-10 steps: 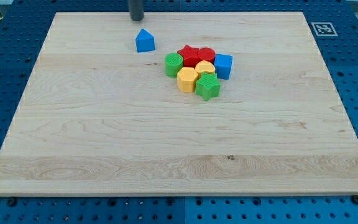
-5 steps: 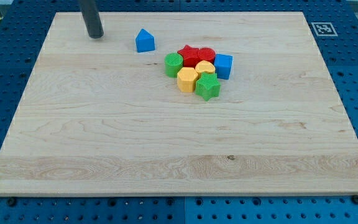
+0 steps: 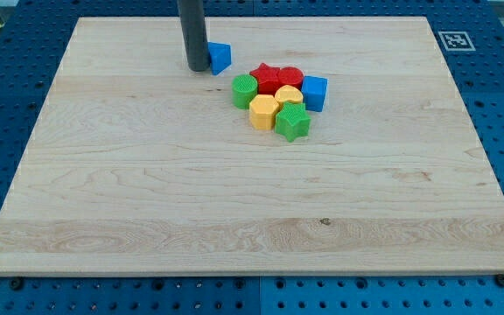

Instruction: Put the blue triangle diagonally top right to the blue cube

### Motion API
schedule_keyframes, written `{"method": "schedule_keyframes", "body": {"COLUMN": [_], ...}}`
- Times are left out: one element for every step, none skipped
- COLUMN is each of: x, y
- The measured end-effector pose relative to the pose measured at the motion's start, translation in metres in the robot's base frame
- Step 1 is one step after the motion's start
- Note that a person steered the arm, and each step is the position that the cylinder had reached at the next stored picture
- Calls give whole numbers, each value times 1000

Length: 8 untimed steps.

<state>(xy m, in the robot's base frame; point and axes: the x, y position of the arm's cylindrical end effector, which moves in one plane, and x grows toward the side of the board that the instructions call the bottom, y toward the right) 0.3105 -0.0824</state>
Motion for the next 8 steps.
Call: {"method": "schedule_keyframes", "body": {"x": [0,0,8,9,9,9,7,-6], "y": [17,17,17,17,18,22,22,16]}}
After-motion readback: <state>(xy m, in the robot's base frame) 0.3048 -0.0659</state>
